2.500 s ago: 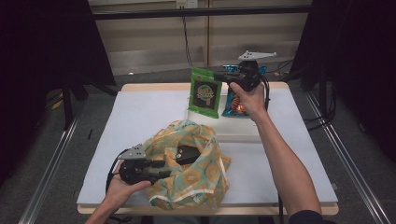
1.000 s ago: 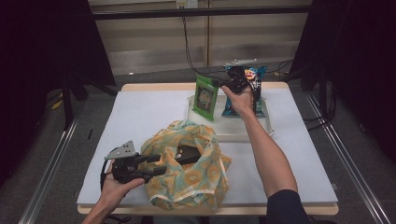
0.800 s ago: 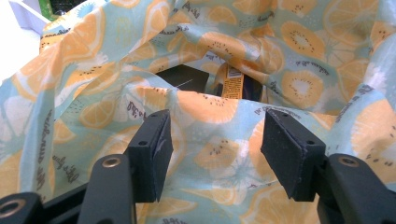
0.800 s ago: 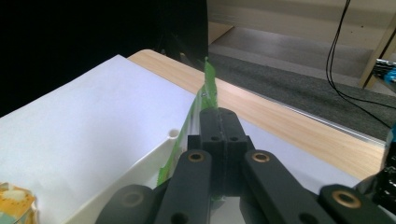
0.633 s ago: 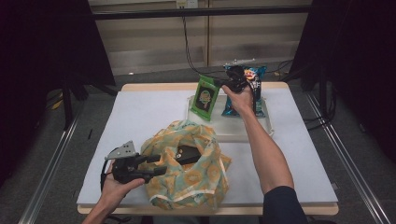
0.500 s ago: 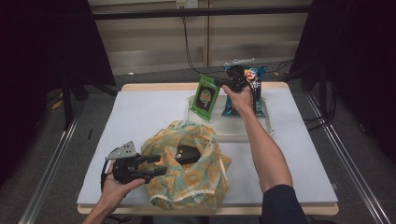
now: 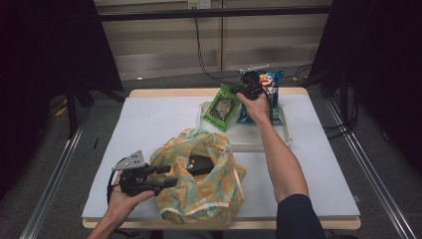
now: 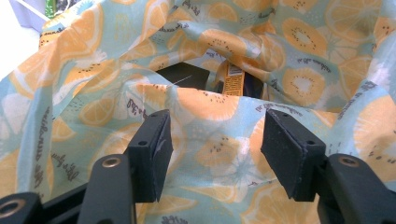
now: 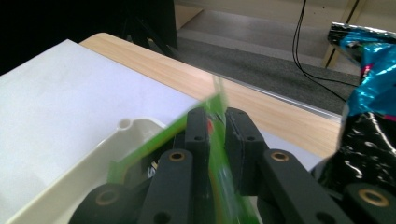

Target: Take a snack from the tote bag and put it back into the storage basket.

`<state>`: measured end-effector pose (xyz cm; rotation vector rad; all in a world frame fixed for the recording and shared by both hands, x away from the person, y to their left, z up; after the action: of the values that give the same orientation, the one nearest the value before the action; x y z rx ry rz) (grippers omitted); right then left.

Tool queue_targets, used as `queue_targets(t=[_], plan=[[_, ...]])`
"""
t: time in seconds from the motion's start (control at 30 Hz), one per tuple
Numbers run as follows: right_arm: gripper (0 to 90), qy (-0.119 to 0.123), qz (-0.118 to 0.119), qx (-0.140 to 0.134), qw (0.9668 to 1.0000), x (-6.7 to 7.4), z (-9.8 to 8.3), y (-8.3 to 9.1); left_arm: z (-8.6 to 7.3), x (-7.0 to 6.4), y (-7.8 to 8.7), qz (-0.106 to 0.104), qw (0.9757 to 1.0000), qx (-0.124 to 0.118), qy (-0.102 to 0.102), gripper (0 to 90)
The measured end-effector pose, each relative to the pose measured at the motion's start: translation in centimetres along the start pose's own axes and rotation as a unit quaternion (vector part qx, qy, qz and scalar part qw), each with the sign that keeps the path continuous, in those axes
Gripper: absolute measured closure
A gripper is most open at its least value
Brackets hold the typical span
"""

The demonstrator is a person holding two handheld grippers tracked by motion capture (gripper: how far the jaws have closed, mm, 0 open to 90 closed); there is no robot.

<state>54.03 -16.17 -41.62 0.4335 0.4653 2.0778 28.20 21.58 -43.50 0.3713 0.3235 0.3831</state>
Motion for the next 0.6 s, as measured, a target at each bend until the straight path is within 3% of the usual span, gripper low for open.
queue_targets(t=[0.17,0.33,0.43,0.6], plan=[[74.8,0.002,-0.005,0.006,1.0,-0.1,0.0,-0.2,0.0,0.0,0.0,-0.001,1.0,0.003,-0.002,42.6],[66.5,-0.004,0.002,-0.03,0.9995,0.2,0.5,1.1,-0.1,0.1,0.0,0.0,1.0,0.004,-0.001,42.7],[68.7,0.007,0.021,-0.046,0.9987,1.4,0.8,2.4,-0.1,0.0,0.0,0.0,1.0,0.002,0.001,42.8],[80.9,0.02,0.059,-0.033,0.9976,2.9,-0.4,4.1,0.0,-0.2,0.1,0.003,1.0,0.0,-0.001,42.9]])
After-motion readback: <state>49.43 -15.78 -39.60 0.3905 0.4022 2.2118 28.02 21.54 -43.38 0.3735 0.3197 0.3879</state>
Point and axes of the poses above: each handheld gripper's, and its own axes: y roughly backward along the jaws, z roughly out of its top, x roughly to its left, the point moved 1 cm from there along -y, roughly forward along the jaws, and after that the axes turned 3 degrees about -x, right-handed, at the moved point
